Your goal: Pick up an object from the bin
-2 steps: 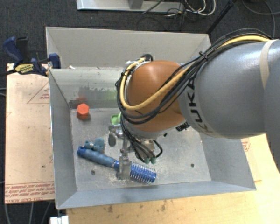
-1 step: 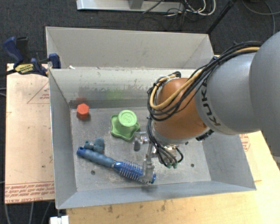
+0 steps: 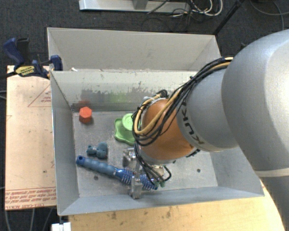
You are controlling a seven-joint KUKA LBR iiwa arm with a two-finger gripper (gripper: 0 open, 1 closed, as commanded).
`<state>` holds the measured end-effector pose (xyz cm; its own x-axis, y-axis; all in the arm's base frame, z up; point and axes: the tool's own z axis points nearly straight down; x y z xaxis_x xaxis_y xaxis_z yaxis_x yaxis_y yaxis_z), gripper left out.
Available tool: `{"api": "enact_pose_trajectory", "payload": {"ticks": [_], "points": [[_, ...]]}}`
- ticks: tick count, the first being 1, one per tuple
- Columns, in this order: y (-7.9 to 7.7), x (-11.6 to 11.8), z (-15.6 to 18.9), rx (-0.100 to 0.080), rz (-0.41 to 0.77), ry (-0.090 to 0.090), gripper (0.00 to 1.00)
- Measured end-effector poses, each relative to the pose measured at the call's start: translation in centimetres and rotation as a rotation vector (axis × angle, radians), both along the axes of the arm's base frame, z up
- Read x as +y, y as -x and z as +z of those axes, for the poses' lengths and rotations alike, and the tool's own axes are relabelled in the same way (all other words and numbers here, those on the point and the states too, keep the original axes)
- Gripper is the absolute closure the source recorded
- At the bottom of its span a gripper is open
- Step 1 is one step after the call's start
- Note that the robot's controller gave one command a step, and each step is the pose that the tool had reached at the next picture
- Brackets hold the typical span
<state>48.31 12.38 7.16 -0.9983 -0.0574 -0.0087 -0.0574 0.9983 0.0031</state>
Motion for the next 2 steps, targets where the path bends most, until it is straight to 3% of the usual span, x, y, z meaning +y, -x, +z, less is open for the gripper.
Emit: {"api": "enact_pose_trajectory", "payload": {"ticks": [1,2], "points": [[0.2,-0.3,0.0,0.010,-0.004,0.004,1.00],[-0.4,0.7,9.6,0.002,0.009,0.001,1.00]]}}
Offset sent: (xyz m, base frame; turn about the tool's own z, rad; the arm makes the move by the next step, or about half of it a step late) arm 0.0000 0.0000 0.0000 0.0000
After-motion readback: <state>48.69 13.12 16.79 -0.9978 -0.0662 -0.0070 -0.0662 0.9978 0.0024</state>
